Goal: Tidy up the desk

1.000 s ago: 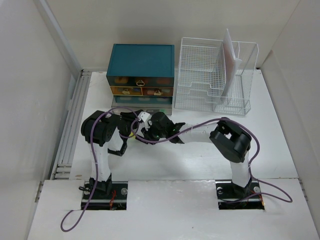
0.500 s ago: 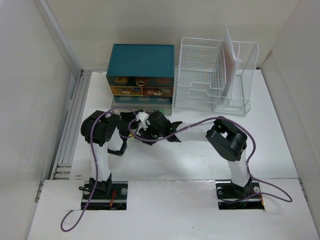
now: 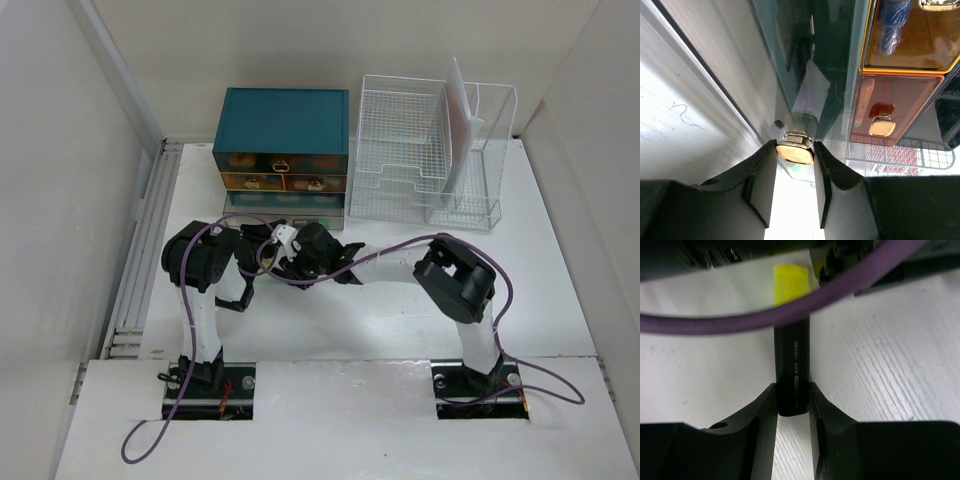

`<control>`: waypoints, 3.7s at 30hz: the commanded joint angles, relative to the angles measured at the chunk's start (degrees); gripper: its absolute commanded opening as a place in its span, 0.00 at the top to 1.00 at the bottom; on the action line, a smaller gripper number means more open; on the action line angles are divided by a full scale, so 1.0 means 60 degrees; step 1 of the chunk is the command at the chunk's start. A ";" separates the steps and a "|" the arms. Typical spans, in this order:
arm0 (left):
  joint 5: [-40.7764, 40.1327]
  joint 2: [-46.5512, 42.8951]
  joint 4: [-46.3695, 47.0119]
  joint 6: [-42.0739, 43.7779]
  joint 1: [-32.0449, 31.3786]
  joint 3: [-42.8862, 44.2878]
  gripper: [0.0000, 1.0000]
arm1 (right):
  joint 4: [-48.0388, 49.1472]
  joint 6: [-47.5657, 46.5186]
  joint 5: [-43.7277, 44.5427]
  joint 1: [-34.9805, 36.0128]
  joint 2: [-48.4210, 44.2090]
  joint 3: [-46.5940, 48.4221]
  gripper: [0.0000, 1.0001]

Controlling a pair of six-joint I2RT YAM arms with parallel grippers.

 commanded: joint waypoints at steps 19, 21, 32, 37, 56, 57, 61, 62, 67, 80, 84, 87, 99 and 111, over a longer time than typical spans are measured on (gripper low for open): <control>-0.0313 0.0421 0.4302 0.0487 0.0215 -0.0488 1.00 | -0.1771 -0.0571 0.0450 0.0017 -0.0483 -0.0375 0.93; -0.0313 0.0421 0.4302 0.0487 0.0215 -0.0488 1.00 | -0.1873 -0.0571 0.0450 0.0017 -0.0395 -0.0273 0.88; -0.0313 0.0333 0.4302 0.0487 0.0303 -0.0488 1.00 | -0.2240 -0.0674 0.0538 0.0017 0.0396 0.0329 0.64; -0.0226 0.0333 0.4302 0.0575 0.0303 -0.0488 1.00 | -0.2240 -0.0674 0.0363 0.0017 0.0397 0.0519 0.59; -0.0225 0.0333 0.4302 0.0575 0.0391 -0.0576 1.00 | -0.2415 -0.0674 -0.0018 0.0017 0.0939 0.0915 0.81; -0.0225 0.0333 0.4302 0.0575 0.0391 -0.0576 1.00 | -0.2416 -0.0674 -0.0018 0.0017 0.0939 0.0915 0.85; -0.0225 0.0333 0.4302 0.0575 0.0391 -0.0576 1.00 | -0.2416 -0.0762 0.0083 0.0017 0.0530 0.0696 0.93; -0.0225 0.0333 0.4302 0.0575 0.0391 -0.0576 1.00 | -0.2416 -0.0863 0.0171 0.0017 0.0384 0.0695 0.94; -0.0225 0.0333 0.4302 0.0575 0.0391 -0.0576 1.00 | -0.2503 -0.1055 0.0729 0.0017 -0.0904 0.0387 0.94; -0.0225 0.0333 0.4302 0.0575 0.0391 -0.0576 1.00 | -0.2739 -0.1685 0.1402 -0.1769 -0.2546 0.0080 0.94; -0.0225 0.0333 0.4302 0.0575 0.0391 -0.0576 1.00 | -0.2738 -0.1977 0.1403 -0.2222 -0.2780 0.0517 0.94; -0.0137 0.0333 0.4302 0.0575 0.0391 -0.0576 1.00 | -0.2738 -0.2066 0.1403 -0.2326 -0.2781 0.0913 0.94; -0.0137 0.0333 0.4302 0.0575 0.0391 -0.0576 1.00 | -0.3396 -0.2695 0.1199 -0.2414 -0.0542 0.3841 0.94; -0.0049 0.0333 0.4302 0.0575 0.0391 -0.0576 1.00 | -0.4393 -0.3120 0.0524 -0.2737 0.0764 0.5456 0.66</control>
